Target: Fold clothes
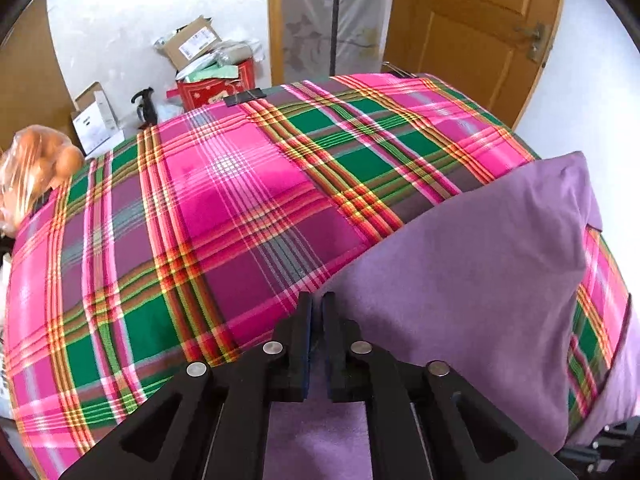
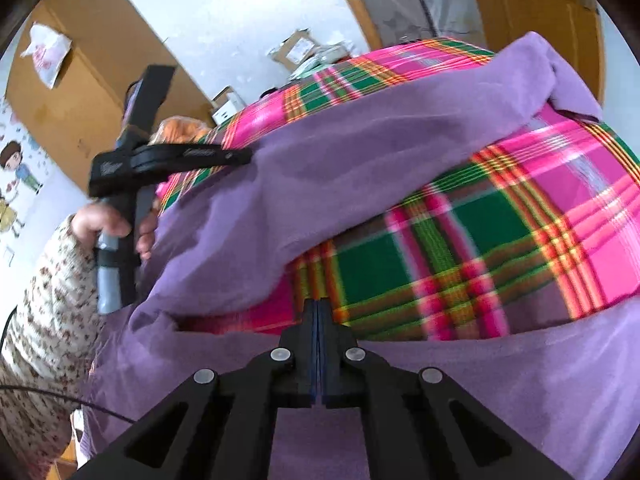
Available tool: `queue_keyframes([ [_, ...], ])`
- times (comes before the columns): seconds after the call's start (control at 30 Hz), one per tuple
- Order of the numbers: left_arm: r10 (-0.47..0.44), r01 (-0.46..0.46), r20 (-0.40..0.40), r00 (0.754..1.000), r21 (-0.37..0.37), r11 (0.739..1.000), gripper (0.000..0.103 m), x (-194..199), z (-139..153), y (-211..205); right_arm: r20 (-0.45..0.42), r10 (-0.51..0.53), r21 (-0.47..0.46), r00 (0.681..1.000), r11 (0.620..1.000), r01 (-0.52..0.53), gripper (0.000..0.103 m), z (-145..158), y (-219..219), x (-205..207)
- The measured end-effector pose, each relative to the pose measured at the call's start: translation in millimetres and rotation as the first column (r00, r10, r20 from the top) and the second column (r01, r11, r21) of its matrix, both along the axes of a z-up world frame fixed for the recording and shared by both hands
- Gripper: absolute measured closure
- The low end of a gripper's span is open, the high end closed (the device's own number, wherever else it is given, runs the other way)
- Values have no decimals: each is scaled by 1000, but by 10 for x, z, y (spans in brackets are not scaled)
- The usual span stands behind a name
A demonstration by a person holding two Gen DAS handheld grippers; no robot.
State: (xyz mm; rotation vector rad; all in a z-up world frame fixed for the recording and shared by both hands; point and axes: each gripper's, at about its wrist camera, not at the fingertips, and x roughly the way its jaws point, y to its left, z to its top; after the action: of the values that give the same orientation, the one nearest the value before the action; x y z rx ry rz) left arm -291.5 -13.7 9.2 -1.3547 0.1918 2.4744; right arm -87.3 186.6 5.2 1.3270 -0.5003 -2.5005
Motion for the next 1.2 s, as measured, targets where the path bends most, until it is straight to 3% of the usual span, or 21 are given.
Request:
queue_keyframes([
  [0.2, 2, -3, -57, 998, -16, 1000, 83, 228, 219, 14, 13, -74, -7, 997, 997, 74, 102, -12, 262, -17],
  [0.37, -115, 113, -113, 987, -23, 993, 80, 683, 468, 254, -1, -172, 30, 985, 985, 171, 101, 44, 569, -60],
  [0.5, -278, 277, -88, 957, -21, 961, 77, 1075, 487, 603, -21, -267, 72, 963, 961, 268, 101, 113, 901, -60],
  [0.7, -409, 405, -69, 910, -64, 912, 77, 1464, 383, 1064, -20, -361, 78, 932, 929, 362, 100, 136, 1265, 50],
  [1.0, -419, 418, 12, 908, -118, 901, 77, 1523, 102, 1176, -6, -359, 58, 934, 932, 358, 100, 84, 1330, 129],
  [1.2, -367, 371, 53, 929, -99, 923, 75, 1448, -23, 1155, 18, -349, 51, 937, 936, 348, 100, 23, 1313, 184],
])
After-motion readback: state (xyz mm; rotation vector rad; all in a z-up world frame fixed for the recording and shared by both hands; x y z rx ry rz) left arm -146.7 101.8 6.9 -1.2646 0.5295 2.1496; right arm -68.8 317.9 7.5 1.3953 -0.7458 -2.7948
